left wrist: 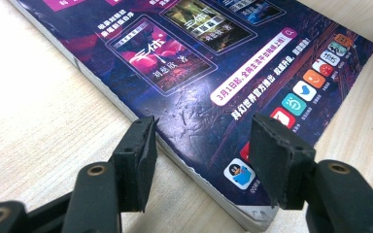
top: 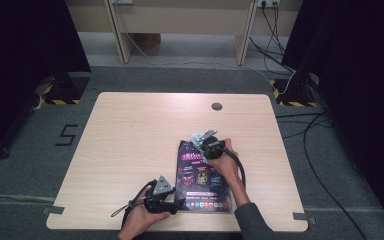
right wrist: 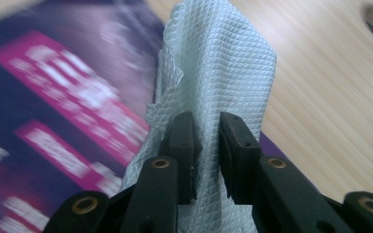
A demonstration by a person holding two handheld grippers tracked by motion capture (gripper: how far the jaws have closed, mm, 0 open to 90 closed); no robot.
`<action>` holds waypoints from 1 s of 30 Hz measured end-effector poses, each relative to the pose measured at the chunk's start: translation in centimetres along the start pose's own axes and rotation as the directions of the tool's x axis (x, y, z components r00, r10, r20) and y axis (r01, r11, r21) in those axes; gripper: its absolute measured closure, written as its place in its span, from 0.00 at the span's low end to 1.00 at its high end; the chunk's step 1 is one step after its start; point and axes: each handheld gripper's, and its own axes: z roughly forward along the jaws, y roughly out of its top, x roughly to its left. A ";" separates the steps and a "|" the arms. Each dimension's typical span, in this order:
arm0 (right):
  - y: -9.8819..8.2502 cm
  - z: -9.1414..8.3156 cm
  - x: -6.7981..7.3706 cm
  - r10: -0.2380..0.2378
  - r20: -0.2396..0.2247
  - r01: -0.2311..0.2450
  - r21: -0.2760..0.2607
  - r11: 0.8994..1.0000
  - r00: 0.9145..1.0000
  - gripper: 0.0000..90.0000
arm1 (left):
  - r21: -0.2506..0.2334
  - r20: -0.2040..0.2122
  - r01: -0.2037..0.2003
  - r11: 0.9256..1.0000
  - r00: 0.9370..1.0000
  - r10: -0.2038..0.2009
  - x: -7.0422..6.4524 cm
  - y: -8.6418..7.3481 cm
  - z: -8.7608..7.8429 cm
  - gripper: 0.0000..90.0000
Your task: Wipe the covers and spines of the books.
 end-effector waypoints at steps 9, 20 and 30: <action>-2.9 -0.6 -4.0 0.143 0.045 -0.143 -0.005 0.990 0.989 0.86 | 0.001 0.006 0.008 1.000 1.000 -0.008 0.1 0.0 0.0 0.48; -0.9 -0.7 0.5 0.035 -0.024 -0.036 -0.023 0.999 0.999 0.86 | -0.004 0.008 0.012 1.000 1.000 -0.012 0.1 -0.1 0.0 0.48; 1.1 -0.4 4.5 -0.065 -0.121 0.056 -0.073 0.996 0.991 0.85 | -0.004 0.007 0.009 1.000 1.000 -0.009 0.1 -0.1 0.0 0.48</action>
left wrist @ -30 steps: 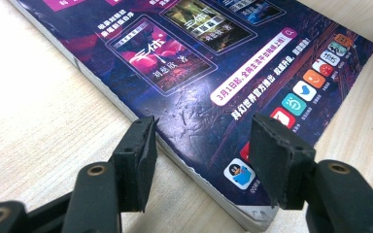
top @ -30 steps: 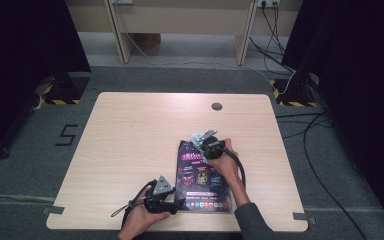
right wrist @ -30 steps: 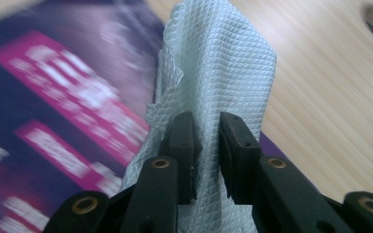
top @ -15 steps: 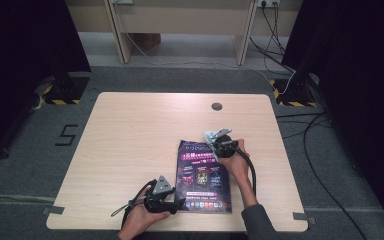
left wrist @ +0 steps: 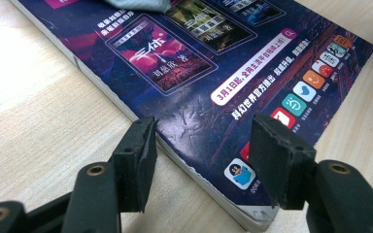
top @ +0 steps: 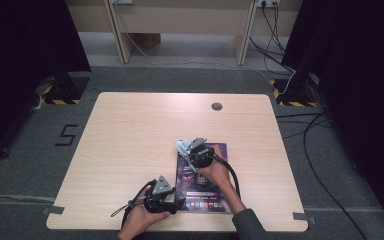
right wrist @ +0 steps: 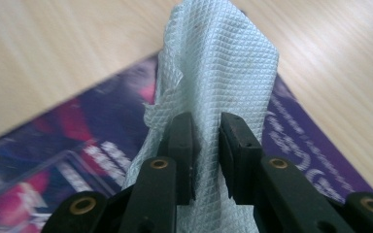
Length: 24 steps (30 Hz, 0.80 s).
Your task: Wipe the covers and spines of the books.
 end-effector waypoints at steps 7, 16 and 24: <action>0.6 -0.1 2.4 -0.049 -0.093 0.046 -0.037 0.998 0.994 0.84 | 0.001 0.001 0.001 1.000 1.000 -0.001 0.0 0.0 0.0 0.48; -1.0 -1.0 1.8 -0.074 -0.059 0.072 -0.040 0.997 0.996 0.84 | -0.005 0.003 0.001 1.000 1.000 -0.001 0.0 -0.1 0.0 0.48; -4.8 -2.9 -2.8 0.025 0.049 -0.025 0.004 1.000 0.998 0.84 | -0.007 0.009 0.005 1.000 1.000 -0.005 0.1 -0.1 0.0 0.47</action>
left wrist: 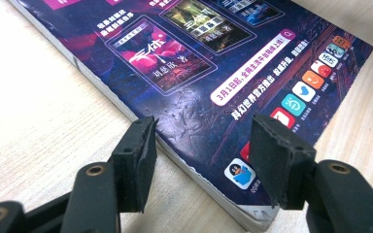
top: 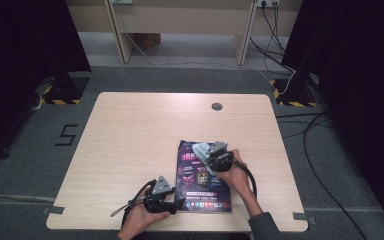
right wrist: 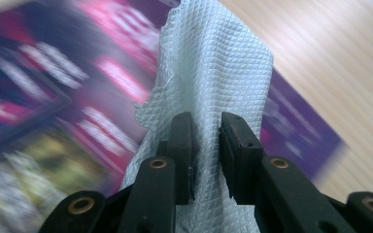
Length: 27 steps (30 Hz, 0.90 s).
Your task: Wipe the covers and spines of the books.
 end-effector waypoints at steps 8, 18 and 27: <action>-2.8 -1.4 -2.7 0.110 0.089 -0.112 0.017 0.994 0.990 0.85 | -0.003 -0.006 -0.016 1.000 1.000 0.016 -0.1 0.0 0.0 0.47; -2.4 -1.6 -0.1 0.070 0.060 -0.070 0.000 0.998 0.996 0.85 | -0.011 -0.025 -0.034 0.999 0.999 0.033 -0.3 -0.1 0.0 0.46; -1.4 -1.5 1.9 -0.008 0.064 0.006 0.016 1.000 0.998 0.85 | -0.011 -0.050 -0.080 0.997 0.996 0.080 -1.3 0.1 -0.7 0.41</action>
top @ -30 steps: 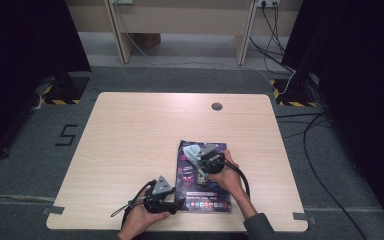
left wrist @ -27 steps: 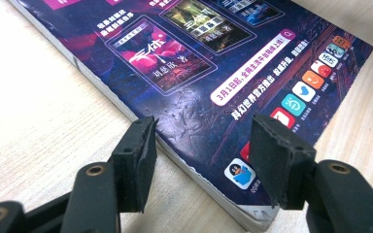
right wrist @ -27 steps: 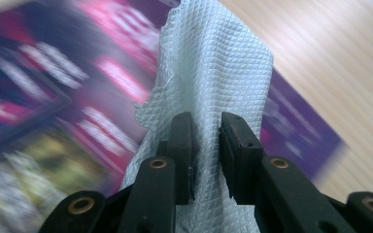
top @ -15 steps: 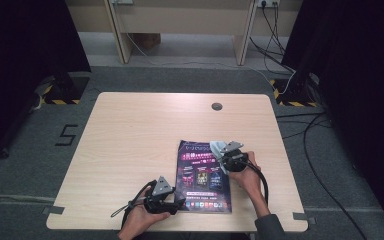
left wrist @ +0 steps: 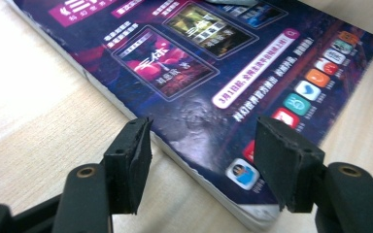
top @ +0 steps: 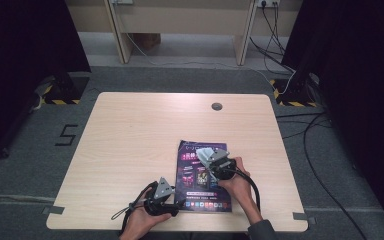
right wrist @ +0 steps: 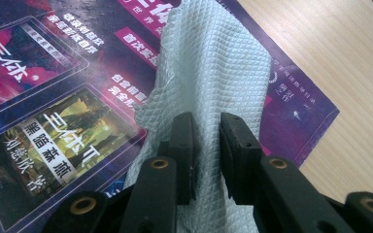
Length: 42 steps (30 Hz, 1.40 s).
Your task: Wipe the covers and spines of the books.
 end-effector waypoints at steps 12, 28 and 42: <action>0.6 0.1 0.9 0.031 -0.033 -0.031 -0.013 0.999 0.999 0.85 | 0.025 0.003 -0.034 0.999 0.999 0.034 -1.1 -0.5 -0.4 0.50; 3.5 0.9 6.0 -0.068 -0.162 0.055 -0.089 0.995 0.984 0.83 | 0.010 -0.025 -0.023 1.000 0.999 0.023 -1.2 -0.3 0.3 0.51; 0.2 0.0 -0.1 0.068 -0.057 -0.068 -0.004 0.998 0.996 0.84 | 0.002 -0.018 -0.017 1.000 1.000 0.017 -1.1 -0.1 0.5 0.51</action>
